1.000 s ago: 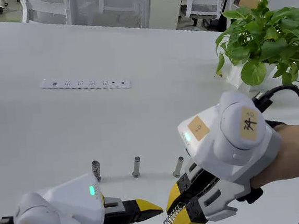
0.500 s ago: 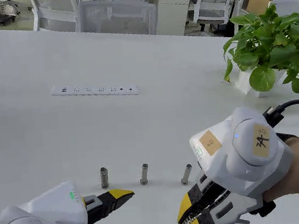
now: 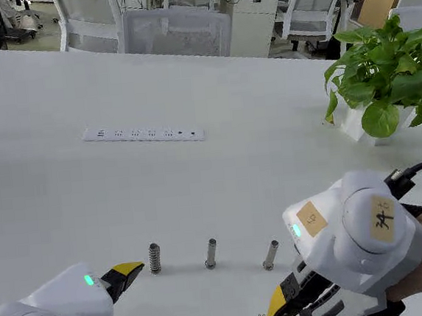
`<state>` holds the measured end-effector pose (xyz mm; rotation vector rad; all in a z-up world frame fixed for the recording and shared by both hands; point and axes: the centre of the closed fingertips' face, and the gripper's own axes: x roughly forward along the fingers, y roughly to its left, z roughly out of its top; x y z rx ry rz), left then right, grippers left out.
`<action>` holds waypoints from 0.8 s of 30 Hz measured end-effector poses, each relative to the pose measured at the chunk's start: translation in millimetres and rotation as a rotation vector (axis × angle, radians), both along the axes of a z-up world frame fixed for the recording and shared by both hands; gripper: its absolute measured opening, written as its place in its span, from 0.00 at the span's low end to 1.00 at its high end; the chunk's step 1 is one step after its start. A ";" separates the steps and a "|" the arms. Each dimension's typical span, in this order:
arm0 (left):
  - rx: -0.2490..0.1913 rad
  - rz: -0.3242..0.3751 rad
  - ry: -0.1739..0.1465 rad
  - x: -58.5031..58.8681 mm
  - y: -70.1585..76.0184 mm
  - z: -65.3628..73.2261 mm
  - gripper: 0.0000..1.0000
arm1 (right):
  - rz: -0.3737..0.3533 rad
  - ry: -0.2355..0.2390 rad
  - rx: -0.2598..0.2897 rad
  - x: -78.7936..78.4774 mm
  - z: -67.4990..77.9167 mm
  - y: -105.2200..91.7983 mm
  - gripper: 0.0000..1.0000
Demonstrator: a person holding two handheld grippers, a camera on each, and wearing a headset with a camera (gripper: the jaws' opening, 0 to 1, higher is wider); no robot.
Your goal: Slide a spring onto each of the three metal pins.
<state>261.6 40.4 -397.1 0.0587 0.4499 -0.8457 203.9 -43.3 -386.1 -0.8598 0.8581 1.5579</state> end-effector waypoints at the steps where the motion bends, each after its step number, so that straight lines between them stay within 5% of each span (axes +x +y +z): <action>1: 0.003 0.011 -0.006 1.2 2.0 0.4 0.99 | -0.001 0.001 -0.002 -0.2 -0.6 -1.1 0.07; 8: -0.001 0.066 0.012 3.7 14.3 -3.8 0.99 | -0.002 -0.010 -0.027 1.6 -5.9 -8.2 0.07; 12: 0.014 0.095 -0.005 5.7 20.8 -4.4 0.99 | 0.012 -0.025 -0.054 2.8 -10.5 -12.3 0.07; 16: 0.019 0.117 -0.007 6.5 25.5 -6.6 0.99 | 0.043 -0.064 -0.122 9.2 -18.3 -24.2 0.07; 24: 0.025 0.152 -0.028 8.9 32.0 -4.0 0.99 | 0.055 -0.111 -0.156 31.8 -11.6 -32.9 0.07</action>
